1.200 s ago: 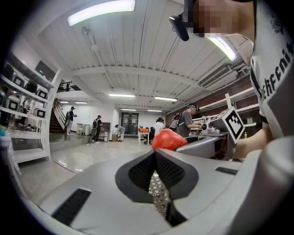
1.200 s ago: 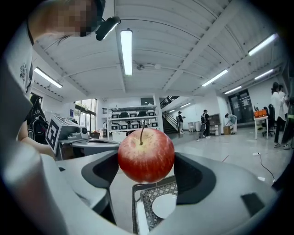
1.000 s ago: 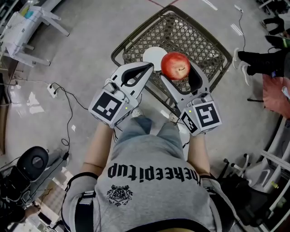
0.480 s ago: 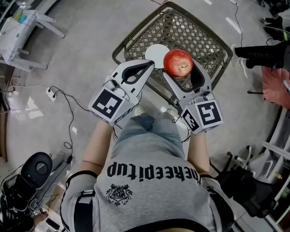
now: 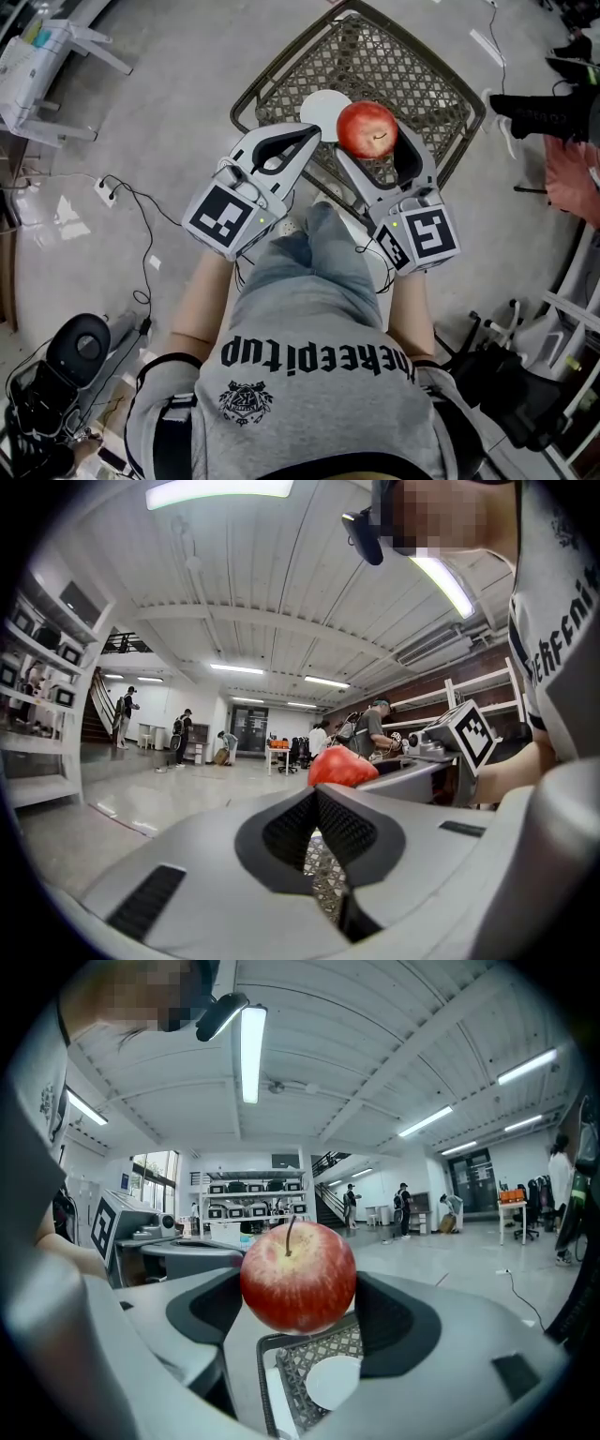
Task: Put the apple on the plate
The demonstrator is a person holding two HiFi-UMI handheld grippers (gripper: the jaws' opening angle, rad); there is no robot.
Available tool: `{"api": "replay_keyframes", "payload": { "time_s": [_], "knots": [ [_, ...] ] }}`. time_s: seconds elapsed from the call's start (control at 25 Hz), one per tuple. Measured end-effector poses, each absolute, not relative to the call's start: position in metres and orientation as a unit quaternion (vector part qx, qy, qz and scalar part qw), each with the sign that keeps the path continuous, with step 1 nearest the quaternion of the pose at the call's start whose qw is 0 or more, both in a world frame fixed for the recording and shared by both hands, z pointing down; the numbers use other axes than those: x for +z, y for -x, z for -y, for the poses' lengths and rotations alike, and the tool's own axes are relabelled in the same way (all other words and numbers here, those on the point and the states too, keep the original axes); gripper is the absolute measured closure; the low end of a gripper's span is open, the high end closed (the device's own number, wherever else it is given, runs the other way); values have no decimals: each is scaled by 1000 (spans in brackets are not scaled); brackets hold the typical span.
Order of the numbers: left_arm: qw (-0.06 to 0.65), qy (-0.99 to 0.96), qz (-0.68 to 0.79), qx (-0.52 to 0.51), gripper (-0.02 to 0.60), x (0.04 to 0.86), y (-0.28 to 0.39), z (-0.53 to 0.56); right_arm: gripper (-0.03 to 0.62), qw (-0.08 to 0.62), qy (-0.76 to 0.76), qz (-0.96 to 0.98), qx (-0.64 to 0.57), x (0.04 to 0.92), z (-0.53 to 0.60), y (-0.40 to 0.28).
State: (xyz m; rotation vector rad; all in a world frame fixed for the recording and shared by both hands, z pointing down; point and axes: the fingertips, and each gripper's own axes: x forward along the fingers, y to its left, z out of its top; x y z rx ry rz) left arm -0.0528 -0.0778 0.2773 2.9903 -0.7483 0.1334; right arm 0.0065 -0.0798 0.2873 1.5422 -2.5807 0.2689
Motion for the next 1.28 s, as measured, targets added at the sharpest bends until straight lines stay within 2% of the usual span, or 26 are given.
{"api": "replay_keyframes", "payload": {
  "time_s": [1.28],
  "knots": [
    [85, -952, 279, 93, 561, 337, 49, 165, 206, 118, -473, 859, 159, 391, 179, -18]
  ]
}}
